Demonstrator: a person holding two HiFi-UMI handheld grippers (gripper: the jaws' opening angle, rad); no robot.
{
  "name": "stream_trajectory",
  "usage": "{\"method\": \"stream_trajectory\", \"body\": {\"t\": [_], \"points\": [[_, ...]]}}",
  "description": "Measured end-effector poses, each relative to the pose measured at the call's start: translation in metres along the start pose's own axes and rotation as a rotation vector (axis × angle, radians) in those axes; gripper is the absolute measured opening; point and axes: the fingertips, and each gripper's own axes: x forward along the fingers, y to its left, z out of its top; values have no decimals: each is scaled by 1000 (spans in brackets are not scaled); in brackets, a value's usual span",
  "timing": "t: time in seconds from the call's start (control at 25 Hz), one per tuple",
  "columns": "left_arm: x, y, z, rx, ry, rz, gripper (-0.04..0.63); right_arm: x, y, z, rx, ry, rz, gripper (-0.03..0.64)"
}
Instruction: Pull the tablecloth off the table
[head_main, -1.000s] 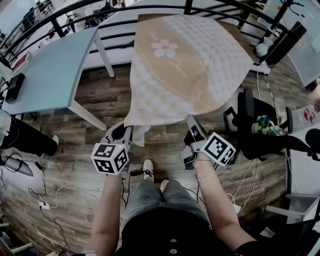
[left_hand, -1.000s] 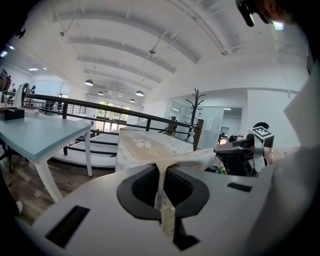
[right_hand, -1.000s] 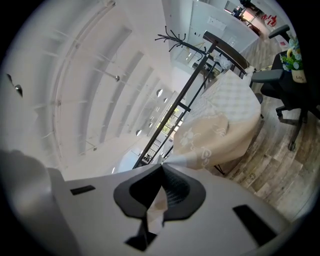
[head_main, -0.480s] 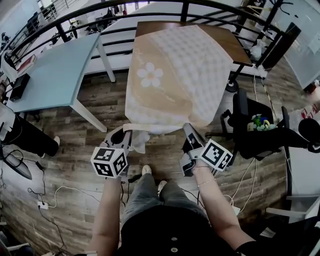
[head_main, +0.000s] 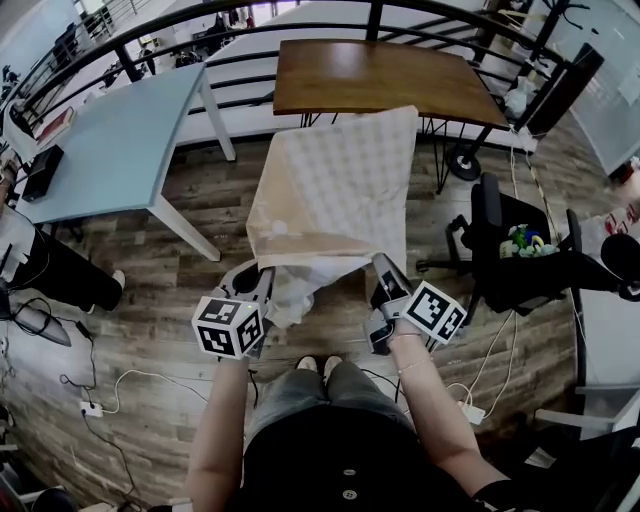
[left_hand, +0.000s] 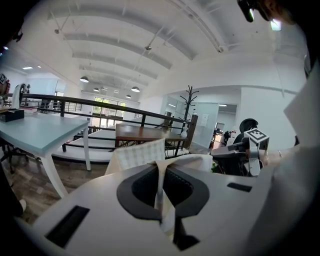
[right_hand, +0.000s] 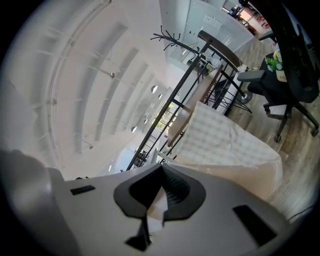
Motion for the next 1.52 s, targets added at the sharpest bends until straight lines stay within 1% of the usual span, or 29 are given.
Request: {"method": "stream_trajectory", "body": {"t": [0.28,0.44,0.6,0.92,1.52], "points": [[-7,12,-23,-20,62,-6,15,1,-22,-38,43,54,-83,26],[-5,12,-32,-24,85,-13,15,-3,-30,-47,50,75,-103,26],[-5,9,-29,-25,79,-16,15,-7,-32,-48,55,79,-111,26],[-6,2,-23,-25,56,-30,15,-14,-30,-45,55,52,-101,26],[-9,-3,-24,-33,51,-42,15,-23,-31,-48,62,42,-112,26]]}}
